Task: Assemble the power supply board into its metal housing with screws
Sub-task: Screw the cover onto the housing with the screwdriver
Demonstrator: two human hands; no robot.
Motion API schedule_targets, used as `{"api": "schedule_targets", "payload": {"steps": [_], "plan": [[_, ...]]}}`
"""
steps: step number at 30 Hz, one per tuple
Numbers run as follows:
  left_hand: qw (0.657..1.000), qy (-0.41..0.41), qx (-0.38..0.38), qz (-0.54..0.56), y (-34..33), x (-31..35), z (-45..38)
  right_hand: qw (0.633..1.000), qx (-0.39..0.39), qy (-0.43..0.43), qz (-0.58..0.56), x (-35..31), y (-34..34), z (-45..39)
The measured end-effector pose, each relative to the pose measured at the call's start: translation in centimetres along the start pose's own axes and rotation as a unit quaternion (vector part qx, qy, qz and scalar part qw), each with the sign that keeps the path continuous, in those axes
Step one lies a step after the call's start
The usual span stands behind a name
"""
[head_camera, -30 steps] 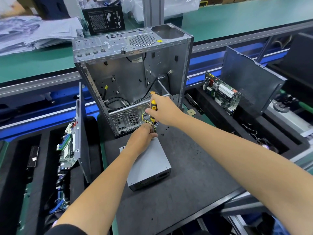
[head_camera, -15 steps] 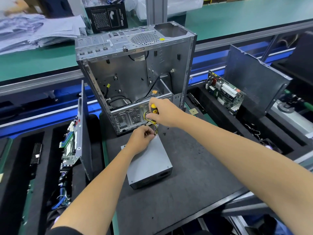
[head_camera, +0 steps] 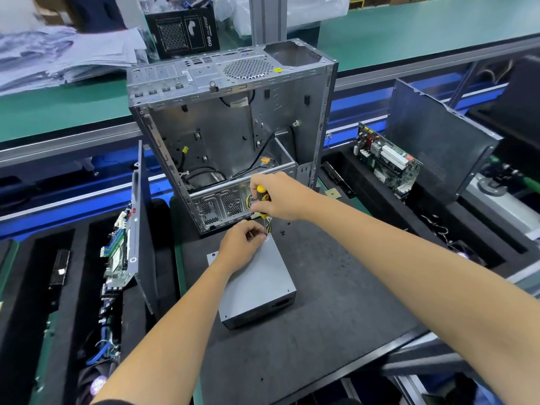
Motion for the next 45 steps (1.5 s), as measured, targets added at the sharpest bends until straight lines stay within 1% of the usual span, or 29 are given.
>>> {"api": "schedule_targets", "payload": {"steps": [9, 14, 17, 20, 23, 27, 29, 31, 33, 35, 38, 42, 43, 44, 45], "plan": [[1.000, 0.003, 0.004, 0.001, 0.1, -0.2, -0.1, 0.999, -0.028, 0.026, 0.014, -0.4, 0.2, 0.1], [1.000, 0.016, 0.002, 0.002, 0.0, -0.3, -0.2, 0.997, -0.057, 0.016, 0.048, -1.1, 0.5, -0.2], [1.000, 0.019, 0.009, 0.021, 0.0, -0.3, 0.0, 0.995, -0.072, 0.003, 0.070, -1.8, 0.7, -0.6], [0.999, 0.026, 0.011, 0.028, 0.1, -0.4, 0.0, 0.990, -0.055, 0.002, 0.132, -2.1, 0.9, -0.9], [0.999, 0.035, 0.016, 0.025, 0.1, -0.5, 0.0, 0.975, -0.041, -0.001, 0.218, -2.2, 0.9, -1.4], [0.999, 0.037, 0.014, 0.019, 0.0, -0.5, 0.0, 0.952, -0.025, -0.044, 0.302, -2.0, 0.7, -1.5], [0.999, 0.041, 0.017, 0.016, 0.0, -0.5, 0.1, 0.957, -0.048, -0.055, 0.282, -1.7, 0.6, -1.5], [0.999, 0.045, 0.020, 0.013, 0.0, -0.5, 0.1, 0.968, -0.099, -0.041, 0.229, -2.0, 0.4, -1.4], [0.999, 0.048, 0.023, 0.012, 0.0, -0.5, 0.1, 0.967, -0.141, -0.013, 0.212, -2.5, 0.2, -1.3], [0.998, 0.051, 0.023, 0.014, 0.0, -0.5, 0.2, 0.960, -0.136, -0.006, 0.245, -2.9, 0.2, -1.5], [0.998, 0.054, 0.025, 0.017, 0.0, -0.5, 0.2, 0.945, -0.088, -0.004, 0.314, -3.1, 0.7, -1.8], [0.998, 0.050, 0.024, 0.018, -0.1, -0.5, 0.1, 0.926, -0.038, -0.013, 0.374, -3.0, 0.5, -1.7], [0.998, 0.046, 0.023, 0.023, -0.1, -0.6, 0.1, 0.927, -0.032, -0.017, 0.375, -3.0, 0.4, -1.7], [0.999, 0.041, 0.023, 0.026, -0.1, -0.6, 0.1, 0.928, -0.044, -0.023, 0.370, -2.8, 0.3, -1.8], [0.999, 0.038, 0.023, 0.025, 0.0, -0.5, 0.1, 0.939, -0.065, -0.019, 0.338, -2.9, 0.1, -1.7]]}}
Point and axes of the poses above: each hand's wrist, its own z-axis away from the middle knuckle, its own y-axis out of the back of the hand, x = y × z, the point moved 4 cm from there along -z, towards the middle knuckle, and after that the axes turned 7 degrees about -x, right-handed, at the moved point
